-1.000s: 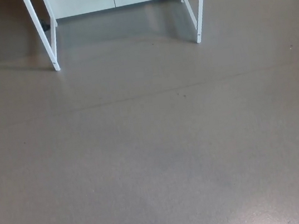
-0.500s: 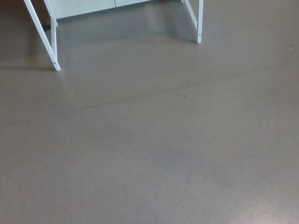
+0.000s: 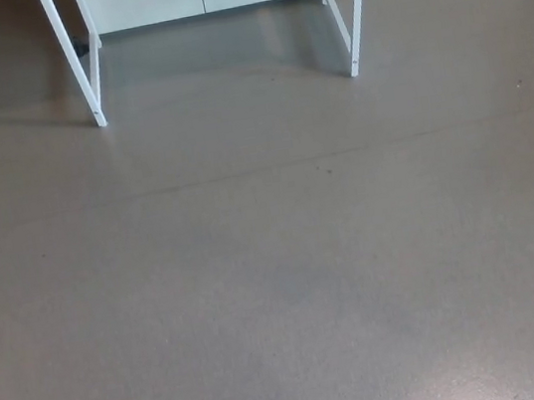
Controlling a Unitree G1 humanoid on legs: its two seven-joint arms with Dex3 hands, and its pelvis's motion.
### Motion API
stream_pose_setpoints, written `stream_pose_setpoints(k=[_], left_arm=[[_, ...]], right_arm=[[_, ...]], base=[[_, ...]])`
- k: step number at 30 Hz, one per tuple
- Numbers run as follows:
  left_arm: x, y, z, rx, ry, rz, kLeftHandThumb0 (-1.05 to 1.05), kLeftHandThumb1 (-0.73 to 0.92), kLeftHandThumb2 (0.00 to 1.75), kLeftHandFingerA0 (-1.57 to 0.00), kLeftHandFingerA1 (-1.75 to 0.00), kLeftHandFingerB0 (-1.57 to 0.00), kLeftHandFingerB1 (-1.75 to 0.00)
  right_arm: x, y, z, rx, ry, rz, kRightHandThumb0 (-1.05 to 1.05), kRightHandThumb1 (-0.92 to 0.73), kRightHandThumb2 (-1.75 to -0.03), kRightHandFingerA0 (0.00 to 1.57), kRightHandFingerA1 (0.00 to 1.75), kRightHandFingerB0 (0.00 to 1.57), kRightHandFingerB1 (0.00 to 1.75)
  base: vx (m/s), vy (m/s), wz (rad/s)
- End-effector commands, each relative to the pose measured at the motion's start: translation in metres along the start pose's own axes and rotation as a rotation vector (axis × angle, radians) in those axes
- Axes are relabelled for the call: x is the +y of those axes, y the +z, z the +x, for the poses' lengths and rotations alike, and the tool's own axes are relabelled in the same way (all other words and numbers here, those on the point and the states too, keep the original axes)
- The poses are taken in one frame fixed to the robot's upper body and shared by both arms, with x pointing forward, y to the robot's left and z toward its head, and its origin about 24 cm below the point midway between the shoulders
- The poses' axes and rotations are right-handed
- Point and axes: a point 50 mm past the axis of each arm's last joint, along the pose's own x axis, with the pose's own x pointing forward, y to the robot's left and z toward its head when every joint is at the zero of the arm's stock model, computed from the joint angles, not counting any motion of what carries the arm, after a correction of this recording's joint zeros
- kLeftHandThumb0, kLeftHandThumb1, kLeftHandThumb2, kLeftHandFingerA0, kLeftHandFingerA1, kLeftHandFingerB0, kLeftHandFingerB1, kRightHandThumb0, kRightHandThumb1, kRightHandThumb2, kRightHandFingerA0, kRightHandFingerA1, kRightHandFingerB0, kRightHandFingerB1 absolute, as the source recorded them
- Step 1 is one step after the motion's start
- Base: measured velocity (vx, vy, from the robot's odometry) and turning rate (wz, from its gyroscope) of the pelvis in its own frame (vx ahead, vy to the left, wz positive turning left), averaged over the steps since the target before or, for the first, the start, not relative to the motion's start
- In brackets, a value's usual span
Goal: The robot walks towards a desk on which a file tray is kept in the middle and a stapler is kept to its right. The robot lifts the stapler using its right hand and places it on the file tray.
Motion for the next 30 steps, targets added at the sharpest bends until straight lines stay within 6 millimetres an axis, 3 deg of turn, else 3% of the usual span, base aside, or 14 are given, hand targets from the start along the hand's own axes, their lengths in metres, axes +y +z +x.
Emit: stream_pose_setpoints(k=[1, 6, 7, 9, 12, 13, 14, 16, 19, 24, 30], left_arm=[[0.004, 0.005, -0.002, -0.016, 0.006, -0.04, -0.31, 0.37, 0.51, -0.68, -0.47, -0.72, -0.45], [0.005, 0.005, 0.001, 0.025, 0.026, 0.03, -0.44, 0.36, 0.52, -0.73, -0.45, -0.77, -0.44], [0.004, 0.006, 0.0, 0.008, 0.017, 0.045, -0.49, 0.34, 0.59, -0.68, -0.48, -0.73, -0.48], [0.001, 0.009, 0.001, -0.012, 0.009, 0.001, -0.36, 0.37, 0.51, -0.7, -0.46, -0.74, -0.45], [0.001, 0.01, 0.001, -0.007, 0.014, 0.032, -0.39, 0.38, 0.52, -0.71, -0.46, -0.74, -0.44], [0.001, 0.01, 0.001, -0.008, 0.01, 0.035, -0.47, 0.35, 0.65, -0.67, -0.53, -0.67, -0.5], [0.0, 0.011, 0.001, -0.008, 0.017, 0.045, -0.4, 0.38, 0.52, -0.71, -0.45, -0.74, -0.44], [0.0, 0.012, 0.001, -0.012, 0.013, -0.033, -0.32, 0.37, 0.51, -0.68, -0.47, -0.73, -0.45], [-0.001, 0.014, -0.002, -0.015, 0.021, 0.028, -0.36, 0.39, 0.52, -0.68, -0.45, -0.72, -0.44], [-0.001, 0.014, 0.001, 0.0, 0.035, -0.012, -0.34, 0.34, 0.5, -0.72, -0.48, -0.76, -0.46], [-0.003, 0.016, -0.004, -0.024, 0.007, 0.028, -0.33, 0.41, 0.52, -0.66, -0.45, -0.69, -0.44]], right_arm=[[-0.006, 0.0, -0.002, -0.01, -0.016, -0.001, -0.56, -0.63, -0.59, 0.14, 0.29, 0.0, 0.17], [-0.006, 0.0, -0.002, -0.01, -0.016, -0.001, -0.56, -0.63, -0.59, 0.14, 0.29, 0.0, 0.17], [-0.006, 0.0, -0.002, -0.01, -0.016, -0.001, -0.56, -0.63, -0.59, 0.14, 0.29, 0.0, 0.17], [-0.006, 0.001, -0.002, -0.014, -0.017, 0.003, -0.56, -0.63, -0.59, 0.14, 0.29, 0.0, 0.17], [-0.006, 0.001, -0.002, -0.014, -0.017, 0.003, -0.56, -0.63, -0.59, 0.14, 0.29, 0.0, 0.17], [-0.006, 0.001, -0.002, -0.014, -0.017, 0.003, -0.56, -0.63, -0.59, 0.14, 0.29, 0.0, 0.17], [-0.006, 0.001, -0.002, -0.016, -0.017, 0.005, -0.56, -0.63, -0.59, 0.14, 0.29, 0.0, 0.17], [-0.006, 0.001, -0.002, -0.016, -0.017, 0.006, -0.56, -0.63, -0.59, 0.14, 0.29, 0.0, 0.17], [-0.005, 0.001, -0.002, -0.016, -0.017, 0.008, -0.56, -0.63, -0.59, 0.14, 0.29, 0.0, 0.17], [-0.005, 0.001, -0.002, -0.016, -0.016, 0.008, -0.56, -0.63, -0.59, 0.14, 0.29, 0.0, 0.17], [-0.005, 0.001, -0.002, -0.018, -0.018, 0.01, -0.56, -0.63, -0.59, 0.14, 0.29, 0.0, 0.17]], base=[[0.0, 0.0, 0.0], [0.0, 0.0, 0.0], [0.0, 0.0, 0.0], [0.0, 0.0, 0.0], [0.04, -0.012, -0.03], [0.09, -0.032, 0.02], [0.04, -0.035, 0.16], [0.0, 0.021, 0.16], [0.0, 0.02, 0.01], [0.05, 0.095, -0.06], [0.15, 0.233, -0.24]])
